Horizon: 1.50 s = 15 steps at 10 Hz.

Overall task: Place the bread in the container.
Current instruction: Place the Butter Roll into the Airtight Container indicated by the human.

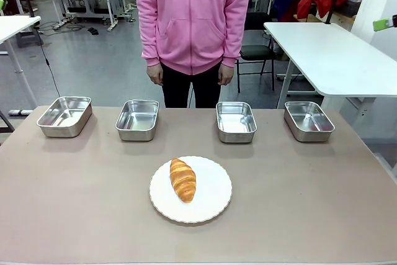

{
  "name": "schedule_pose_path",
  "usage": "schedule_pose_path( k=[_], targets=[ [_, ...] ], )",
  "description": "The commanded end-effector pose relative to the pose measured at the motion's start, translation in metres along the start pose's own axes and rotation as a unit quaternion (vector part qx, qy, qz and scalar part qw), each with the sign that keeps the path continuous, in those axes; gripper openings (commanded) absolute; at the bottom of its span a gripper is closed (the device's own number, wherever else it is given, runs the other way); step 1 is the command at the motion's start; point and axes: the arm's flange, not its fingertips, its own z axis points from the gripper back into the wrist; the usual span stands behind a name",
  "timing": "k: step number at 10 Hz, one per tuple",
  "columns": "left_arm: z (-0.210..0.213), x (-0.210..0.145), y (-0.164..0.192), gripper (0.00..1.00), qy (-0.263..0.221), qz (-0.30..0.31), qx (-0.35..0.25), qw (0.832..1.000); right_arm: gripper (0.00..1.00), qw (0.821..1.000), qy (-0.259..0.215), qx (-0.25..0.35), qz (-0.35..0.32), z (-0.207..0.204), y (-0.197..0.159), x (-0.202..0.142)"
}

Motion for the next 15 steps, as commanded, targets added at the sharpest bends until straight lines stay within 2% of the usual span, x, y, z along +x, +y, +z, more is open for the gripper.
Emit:
schedule_pose_path(
  k=[1, 15],
  targets=[
    [0.0002, 0.0005, -0.0015, 1.0, -0.001, -0.005, -0.001, 1.0, 1.0, 1.0, -0.004, 0.0, 0.002, -0.0006, 0.0024, 0.0011],
    [0.0002, 0.0005, -0.0015, 1.0, -0.001, -0.005, -0.001, 1.0, 1.0, 1.0, -0.004, 0.0, 0.002, -0.0006, 0.0024, 0.0011]
  ],
)
